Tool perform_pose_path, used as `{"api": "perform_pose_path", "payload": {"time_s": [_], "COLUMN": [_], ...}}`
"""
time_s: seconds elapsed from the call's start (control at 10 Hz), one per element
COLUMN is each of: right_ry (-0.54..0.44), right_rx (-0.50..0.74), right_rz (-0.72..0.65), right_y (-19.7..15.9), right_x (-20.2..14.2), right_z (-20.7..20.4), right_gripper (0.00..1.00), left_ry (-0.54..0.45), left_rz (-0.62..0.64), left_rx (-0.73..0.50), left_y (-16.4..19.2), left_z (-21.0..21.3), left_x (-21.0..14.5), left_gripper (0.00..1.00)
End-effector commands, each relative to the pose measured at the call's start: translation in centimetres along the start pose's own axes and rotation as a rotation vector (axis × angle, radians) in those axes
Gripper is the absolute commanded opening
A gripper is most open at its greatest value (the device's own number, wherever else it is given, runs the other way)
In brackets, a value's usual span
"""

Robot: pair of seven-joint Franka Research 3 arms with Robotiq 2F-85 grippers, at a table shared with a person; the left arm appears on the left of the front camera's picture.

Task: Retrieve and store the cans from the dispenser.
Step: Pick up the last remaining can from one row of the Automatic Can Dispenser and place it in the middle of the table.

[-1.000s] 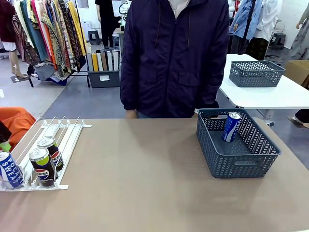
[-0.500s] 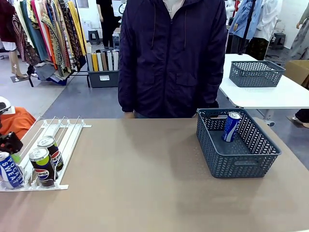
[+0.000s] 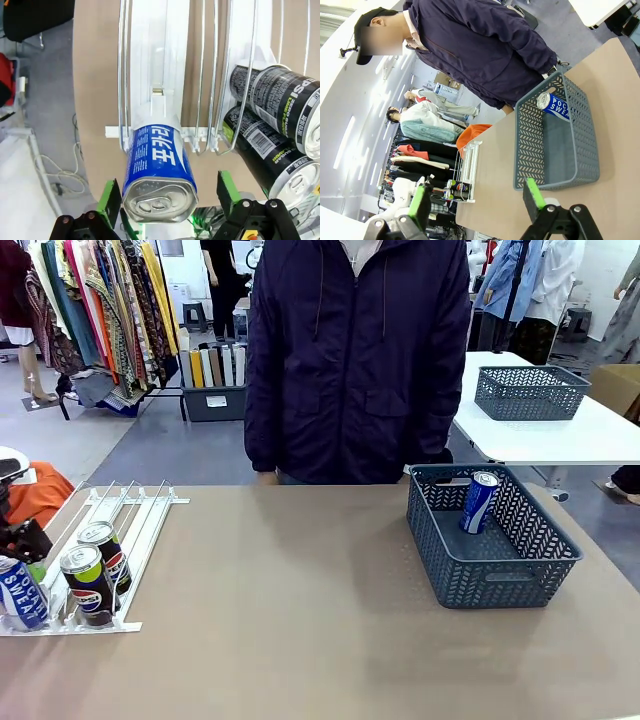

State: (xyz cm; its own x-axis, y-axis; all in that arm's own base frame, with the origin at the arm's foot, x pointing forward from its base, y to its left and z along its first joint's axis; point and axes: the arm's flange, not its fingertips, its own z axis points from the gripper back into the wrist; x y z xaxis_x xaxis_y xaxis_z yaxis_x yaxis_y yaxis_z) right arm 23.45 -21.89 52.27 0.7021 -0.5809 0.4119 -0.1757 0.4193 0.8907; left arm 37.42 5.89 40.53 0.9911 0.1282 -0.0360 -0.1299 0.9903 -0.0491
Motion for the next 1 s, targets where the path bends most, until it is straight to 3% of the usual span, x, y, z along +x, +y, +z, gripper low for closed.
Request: {"api": "perform_pose_path", "payload": {"time_s": [0.0,0.1,0.2,0.9], "right_ry": [-0.018,-0.018,-0.018,-0.018], "right_rx": [0.026,0.026,0.026,0.026], "right_rz": [0.025,0.025,0.025,0.025], "right_y": [0.16,0.16,0.16,0.16], "right_x": [0.29,0.29,0.29,0.29], "right_z": [-0.14,-0.14,-0.14,-0.14], "right_gripper": [1.00,1.00,1.00,1.00], "left_ry": [0.006,0.012,0.018,0.002], "left_rz": [0.021,0.023,0.016,0.015], "left_rx": [0.009,0.015,0.021,0.035], "left_y": [-0.16,-0.19,-0.38,-0.10], "left_z": [0.40,0.37,0.20,0.49], "left_x": [0.19,0.22,0.29,0.13], "left_gripper": [1.00,0.43,0.00,0.00]}}
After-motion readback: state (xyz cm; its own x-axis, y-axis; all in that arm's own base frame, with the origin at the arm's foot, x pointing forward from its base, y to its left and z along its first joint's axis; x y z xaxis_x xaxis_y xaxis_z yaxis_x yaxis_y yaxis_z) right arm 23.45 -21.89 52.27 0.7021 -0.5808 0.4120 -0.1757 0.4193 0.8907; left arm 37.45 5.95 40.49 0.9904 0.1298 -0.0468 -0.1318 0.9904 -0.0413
